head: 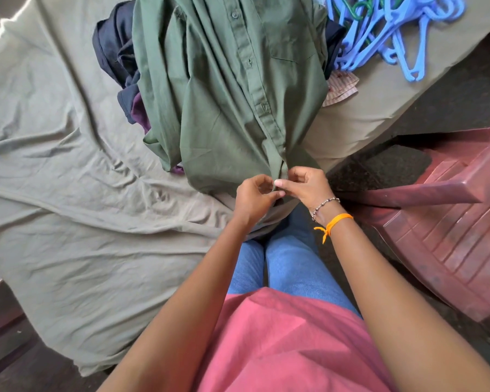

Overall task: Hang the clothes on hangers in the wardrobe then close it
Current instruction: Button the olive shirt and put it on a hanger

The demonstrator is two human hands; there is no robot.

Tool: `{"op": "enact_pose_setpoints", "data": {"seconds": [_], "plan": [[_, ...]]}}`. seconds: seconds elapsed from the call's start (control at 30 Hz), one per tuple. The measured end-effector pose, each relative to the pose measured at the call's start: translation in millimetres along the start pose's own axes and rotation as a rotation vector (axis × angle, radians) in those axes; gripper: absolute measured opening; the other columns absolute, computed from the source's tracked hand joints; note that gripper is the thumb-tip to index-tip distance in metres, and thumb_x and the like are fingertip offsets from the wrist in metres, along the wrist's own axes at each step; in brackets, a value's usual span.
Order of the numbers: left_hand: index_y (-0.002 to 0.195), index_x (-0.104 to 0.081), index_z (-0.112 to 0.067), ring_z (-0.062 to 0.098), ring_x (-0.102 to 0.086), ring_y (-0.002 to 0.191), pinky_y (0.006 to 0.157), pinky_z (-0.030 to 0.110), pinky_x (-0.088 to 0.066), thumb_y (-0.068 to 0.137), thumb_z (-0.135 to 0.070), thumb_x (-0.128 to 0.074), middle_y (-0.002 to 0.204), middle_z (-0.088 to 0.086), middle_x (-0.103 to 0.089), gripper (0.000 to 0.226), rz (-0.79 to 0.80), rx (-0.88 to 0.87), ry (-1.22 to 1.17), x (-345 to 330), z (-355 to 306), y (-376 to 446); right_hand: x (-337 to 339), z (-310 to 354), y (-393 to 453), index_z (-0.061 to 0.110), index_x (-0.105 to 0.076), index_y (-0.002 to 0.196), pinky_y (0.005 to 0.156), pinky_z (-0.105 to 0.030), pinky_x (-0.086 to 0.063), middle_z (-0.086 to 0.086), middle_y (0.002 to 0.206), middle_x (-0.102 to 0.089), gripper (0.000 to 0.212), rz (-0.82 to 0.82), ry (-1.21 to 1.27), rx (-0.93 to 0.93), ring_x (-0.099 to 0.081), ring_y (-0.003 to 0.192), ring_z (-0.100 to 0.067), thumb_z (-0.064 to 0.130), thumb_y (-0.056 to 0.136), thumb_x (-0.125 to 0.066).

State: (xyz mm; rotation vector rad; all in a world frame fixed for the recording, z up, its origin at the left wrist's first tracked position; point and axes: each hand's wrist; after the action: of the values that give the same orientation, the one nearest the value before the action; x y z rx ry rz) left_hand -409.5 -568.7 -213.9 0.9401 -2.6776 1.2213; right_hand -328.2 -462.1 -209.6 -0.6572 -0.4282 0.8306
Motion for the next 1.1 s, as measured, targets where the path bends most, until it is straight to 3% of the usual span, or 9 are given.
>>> {"op": "enact_pose_setpoints", "data": {"seconds": [0.1,0.2,0.33,0.4,0.5,0.63,0.73,1.0,1.1], "plan": [[0.071,-0.069,-0.02,0.001,-0.06,0.065,0.071,0.018,-0.047,0.08,-0.015,-0.074,0.066,-0.012,-0.067,0.012,-0.028,-0.039,-0.085,7.5,4.9,-6.2,1.9,0.8,-3.4,0.014,-0.06,0.07,0.066,-0.026,-0.049,0.002,0.064,-0.063,0.022,-0.031,0.029,-0.002,-0.057,0.065,-0.009,-0.004,0.081,-0.067],[0.072,-0.068,-0.017,0.012,-0.06,0.072,0.078,0.029,-0.049,0.083,-0.01,-0.071,0.071,0.001,-0.067,0.013,-0.039,-0.028,-0.237,14.9,11.0,-12.8,1.9,2.0,-5.8,0.012,-0.059,0.081,0.076,-0.035,-0.046,-0.008,0.079,-0.061,0.013,-0.084,-0.056,0.063,-0.053,0.075,-0.015,0.0,0.087,-0.061],[0.079,-0.065,-0.011,0.015,-0.057,0.072,0.073,0.027,-0.047,0.086,-0.004,-0.066,0.075,0.007,-0.062,0.01,-0.017,-0.036,-0.379,15.5,14.6,-25.0,-2.4,1.3,-17.7,0.01,-0.056,0.093,0.069,-0.019,-0.048,0.001,0.076,-0.058,0.024,-0.109,-0.092,0.092,-0.053,0.069,-0.008,-0.005,0.079,-0.068],[0.079,-0.064,-0.012,0.007,-0.055,0.064,0.066,0.019,-0.045,0.086,-0.005,-0.065,0.071,0.002,-0.059,0.01,-0.037,-0.028,-0.392,12.1,16.8,-33.0,-6.3,-3.6,-26.1,0.011,-0.057,0.09,0.071,-0.02,-0.05,0.001,0.078,-0.059,0.03,-0.105,-0.119,0.086,-0.056,0.07,-0.01,-0.01,0.074,-0.069],[0.076,-0.059,-0.015,0.009,-0.055,0.067,0.069,0.023,-0.047,0.091,-0.007,-0.059,0.07,-0.002,-0.058,0.017,-0.052,-0.014,-0.417,6.7,19.2,-39.1,-8.7,-12.0,-33.4,0.009,-0.062,0.087,0.08,-0.033,-0.053,-0.008,0.082,-0.063,0.021,-0.185,-0.114,0.075,-0.06,0.075,-0.018,-0.008,0.077,-0.068],[0.078,-0.052,-0.016,0.01,-0.05,0.073,0.074,0.027,-0.042,0.094,-0.004,-0.05,0.077,0.0,-0.055,0.021,-0.072,0.007,-0.474,1.4,18.1,-42.8,-12.9,-13.0,-45.1,-0.003,-0.065,0.096,0.071,-0.017,-0.05,-0.013,0.085,-0.064,0.015,-0.279,-0.055,0.108,-0.057,0.069,-0.009,-0.006,0.082,-0.064],[0.082,-0.055,-0.014,0.01,-0.054,0.072,0.069,0.022,-0.045,0.093,-0.004,-0.053,0.079,0.002,-0.059,0.015,-0.091,0.039,-0.541,-2.9,12.4,-41.5,-17.3,-8.3,-47.6,-0.006,-0.065,0.096,0.071,-0.015,-0.05,-0.016,0.088,-0.066,0.014,-0.24,-0.041,0.115,-0.059,0.069,-0.009,-0.007,0.082,-0.063],[0.062,-0.057,-0.014,-0.001,-0.046,0.049,0.052,0.013,-0.039,0.087,-0.011,-0.066,0.051,-0.011,-0.053,0.027,-0.143,-0.006,-0.469,1.1,2.2,-42.4,-20.6,-5.3,-43.8,0.002,-0.066,0.083,0.071,-0.024,-0.051,0.001,0.068,-0.062,0.007,-0.237,-0.069,0.138,-0.057,0.066,-0.009,-0.002,0.078,-0.069],[0.078,-0.06,-0.013,0.003,-0.057,0.059,0.061,0.017,-0.047,0.084,-0.011,-0.069,0.063,-0.005,-0.061,0.012,-0.139,-0.02,-0.49,2.2,1.1,-49.6,-18.7,-5.8,-47.5,0.003,-0.066,0.083,0.074,-0.028,-0.053,0.001,0.068,-0.061,0.01,-0.239,-0.055,0.125,-0.058,0.068,-0.012,-0.002,0.076,-0.072]]}}
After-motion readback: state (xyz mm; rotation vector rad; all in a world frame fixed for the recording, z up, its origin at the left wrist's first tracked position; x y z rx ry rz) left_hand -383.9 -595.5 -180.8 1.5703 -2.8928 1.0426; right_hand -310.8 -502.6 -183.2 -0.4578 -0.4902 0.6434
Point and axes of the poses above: each hand's wrist, its own y-axis towards the middle knuckle, its own x-axis out of the back of the hand, z = x × y
